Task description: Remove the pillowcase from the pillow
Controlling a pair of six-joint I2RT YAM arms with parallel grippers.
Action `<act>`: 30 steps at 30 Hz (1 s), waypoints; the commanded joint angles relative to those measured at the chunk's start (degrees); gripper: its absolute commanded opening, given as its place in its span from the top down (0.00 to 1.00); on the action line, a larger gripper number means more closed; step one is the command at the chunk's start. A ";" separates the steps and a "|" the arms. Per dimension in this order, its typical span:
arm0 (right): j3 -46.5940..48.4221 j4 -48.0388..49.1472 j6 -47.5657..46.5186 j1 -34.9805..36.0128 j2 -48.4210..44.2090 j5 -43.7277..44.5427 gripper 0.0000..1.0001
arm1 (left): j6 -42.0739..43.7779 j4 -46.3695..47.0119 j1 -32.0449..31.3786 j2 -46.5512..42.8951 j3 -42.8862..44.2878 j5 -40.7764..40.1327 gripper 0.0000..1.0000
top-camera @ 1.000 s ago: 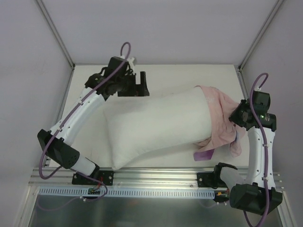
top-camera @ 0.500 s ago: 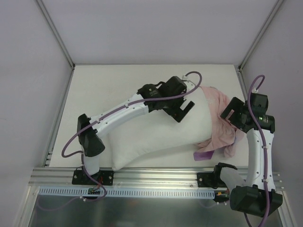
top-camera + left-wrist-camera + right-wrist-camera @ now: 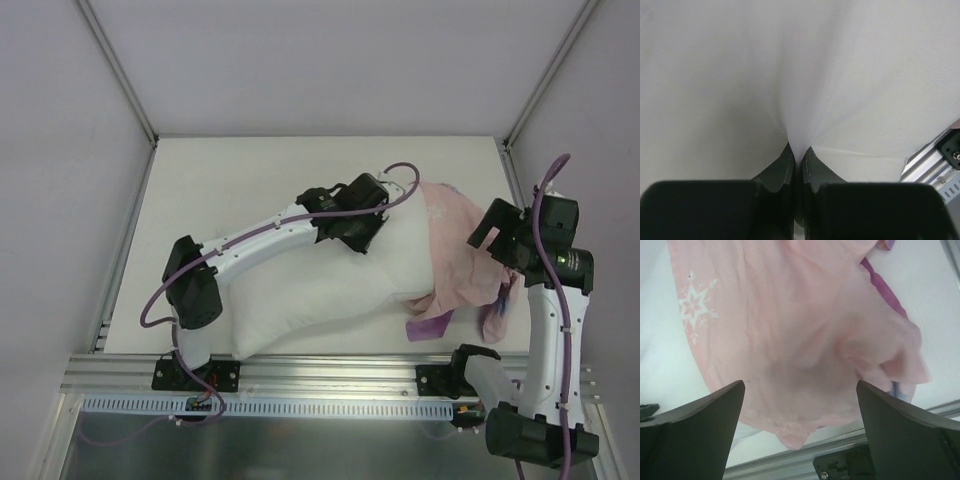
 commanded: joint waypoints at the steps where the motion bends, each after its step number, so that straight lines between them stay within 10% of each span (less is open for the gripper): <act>1: 3.46 -1.38 -2.10 4.35 1.32 -5.20 0.00 | -2.87 -2.06 6.45 -7.39 -8.15 2.08 1.00; 9: 5.84 3.53 2.99 27.54 7.55 3.06 0.02 | -5.59 2.51 10.15 -16.64 -16.52 11.75 1.00; 18: 5.05 7.76 5.01 37.33 19.42 6.66 0.01 | -6.38 4.80 10.76 -18.92 -18.28 16.16 1.00; 30: -4.26 7.85 5.28 22.68 11.52 8.78 0.99 | -7.70 6.82 20.95 -27.26 -25.47 20.55 1.00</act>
